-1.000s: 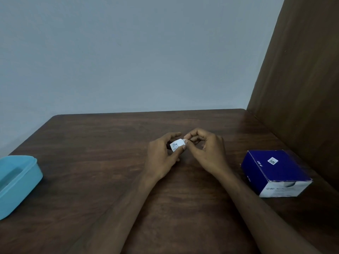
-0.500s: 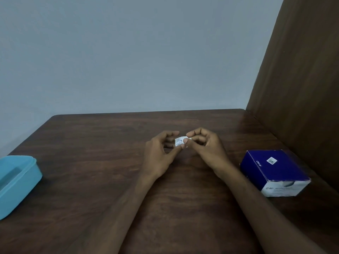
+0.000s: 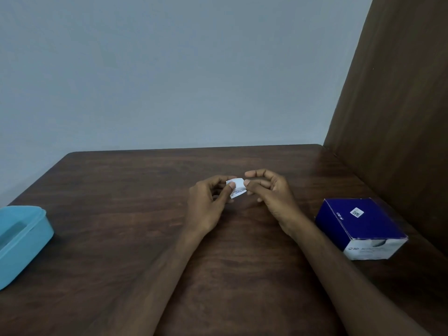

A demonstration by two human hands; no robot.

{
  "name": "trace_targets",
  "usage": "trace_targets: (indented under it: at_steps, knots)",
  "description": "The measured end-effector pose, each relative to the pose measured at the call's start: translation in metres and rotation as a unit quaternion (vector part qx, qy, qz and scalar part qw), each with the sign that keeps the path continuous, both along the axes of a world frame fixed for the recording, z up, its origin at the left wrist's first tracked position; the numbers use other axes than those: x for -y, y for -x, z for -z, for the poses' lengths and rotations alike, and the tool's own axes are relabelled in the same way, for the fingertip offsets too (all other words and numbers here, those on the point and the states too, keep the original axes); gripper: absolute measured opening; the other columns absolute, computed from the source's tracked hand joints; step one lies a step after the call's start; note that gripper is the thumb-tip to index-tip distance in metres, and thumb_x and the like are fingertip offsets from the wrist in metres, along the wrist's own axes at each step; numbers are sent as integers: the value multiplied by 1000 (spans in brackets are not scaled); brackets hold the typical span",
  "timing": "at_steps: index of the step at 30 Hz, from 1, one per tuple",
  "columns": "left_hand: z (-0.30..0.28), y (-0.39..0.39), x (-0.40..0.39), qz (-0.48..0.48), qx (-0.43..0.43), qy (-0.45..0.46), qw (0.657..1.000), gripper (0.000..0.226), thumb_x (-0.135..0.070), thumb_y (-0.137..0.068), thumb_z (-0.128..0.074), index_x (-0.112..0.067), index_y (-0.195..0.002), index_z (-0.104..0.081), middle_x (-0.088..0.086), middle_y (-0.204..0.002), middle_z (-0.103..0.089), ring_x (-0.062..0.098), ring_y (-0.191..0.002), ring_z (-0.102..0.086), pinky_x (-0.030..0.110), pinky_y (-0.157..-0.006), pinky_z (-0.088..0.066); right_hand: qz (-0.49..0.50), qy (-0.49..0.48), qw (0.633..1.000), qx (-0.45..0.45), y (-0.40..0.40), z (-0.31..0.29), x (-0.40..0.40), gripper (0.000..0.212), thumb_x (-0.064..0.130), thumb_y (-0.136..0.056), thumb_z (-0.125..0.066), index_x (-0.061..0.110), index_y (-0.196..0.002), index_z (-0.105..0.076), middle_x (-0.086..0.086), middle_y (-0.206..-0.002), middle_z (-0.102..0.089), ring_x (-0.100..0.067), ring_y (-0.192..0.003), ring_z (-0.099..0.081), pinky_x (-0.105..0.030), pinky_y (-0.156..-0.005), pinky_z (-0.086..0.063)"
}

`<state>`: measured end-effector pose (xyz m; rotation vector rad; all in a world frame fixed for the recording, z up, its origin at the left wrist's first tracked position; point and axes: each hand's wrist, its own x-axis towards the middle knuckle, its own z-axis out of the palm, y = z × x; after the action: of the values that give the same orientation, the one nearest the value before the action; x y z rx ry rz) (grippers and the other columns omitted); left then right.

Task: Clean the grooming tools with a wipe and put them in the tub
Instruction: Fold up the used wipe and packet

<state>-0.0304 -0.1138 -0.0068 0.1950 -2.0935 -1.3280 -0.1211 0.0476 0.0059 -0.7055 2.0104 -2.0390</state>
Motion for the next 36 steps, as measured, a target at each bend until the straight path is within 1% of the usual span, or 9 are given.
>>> trace_targets:
  at_steps: [3,7,11,15,19,24,29,33,36]
  knots:
    - [1,1,0,-4,7,-21,1000,12,-18,-101,-75,-16,-110,-83,0,-89,-83,14,-73,-80,40,-78,-66,24,13,1000,1,1,1,0,11,12,-94,-78,15,-104,-76,1,-81,-80,-6,-72,-68,-13,-60,-47]
    - [2,1,0,3,11,6,1000,12,-20,-102,-75,-20,-109,-84,-5,-86,-82,11,-75,-80,43,-78,-66,-4,-14,1000,-15,0,2,0,24,13,-94,-79,17,-116,-72,2,-81,-80,-3,-72,-67,-11,-65,-47]
    - [4,1,2,11,16,0,1000,14,-22,-102,-74,-21,-112,-84,-7,-89,-83,11,-78,-80,47,-80,-67,-22,-25,999,-21,-1,4,1,32,12,-94,-79,24,-122,-67,2,-86,-81,-3,-77,-69,-19,-74,-48]
    - [3,1,1,11,16,-14,1000,12,-20,-101,-75,-19,-110,-84,-5,-87,-83,11,-76,-80,46,-82,-66,22,-25,999,-39,0,5,-1,26,20,-91,-84,23,-114,-71,3,-89,-83,-2,-80,-71,-33,-81,-50]
    - [2,0,1,18,19,-24,999,12,-21,-101,-75,-18,-109,-84,-4,-87,-83,12,-77,-80,45,-81,-66,49,-21,997,-49,0,8,1,18,17,-89,-86,19,-102,-74,2,-85,-83,-6,-76,-72,-33,-77,-52]
    - [3,0,3,19,24,0,1000,12,-21,-101,-76,-18,-109,-84,-7,-89,-83,9,-83,-80,46,-81,-65,28,-38,997,-67,-1,11,4,20,20,-92,-84,23,-107,-72,1,-81,-82,-10,-75,-73,-34,-76,-53]
    - [2,0,2,19,22,-28,999,13,-18,-100,-77,-19,-111,-84,-5,-89,-83,11,-83,-80,45,-82,-67,80,-44,992,-88,0,11,3,28,21,-84,-91,26,-106,-72,11,-95,-83,-9,-91,-80,-38,-90,-62]
    - [3,1,4,25,21,-43,999,15,-22,-99,-79,-21,-112,-84,-3,-91,-83,15,-87,-81,48,-85,-67,61,-48,995,-54,-1,10,5,29,35,-84,-90,23,-107,-79,5,-97,-83,-13,-87,-80,-41,-76,-65]
    - [1,-1,4,29,14,-42,999,15,-21,-98,-81,-23,-112,-84,-2,-89,-82,17,-86,-81,46,-83,-68,28,-47,998,-30,-6,8,8,22,27,-87,-89,14,-103,-81,-5,-91,-83,-18,-68,-75,-36,-70,-62]
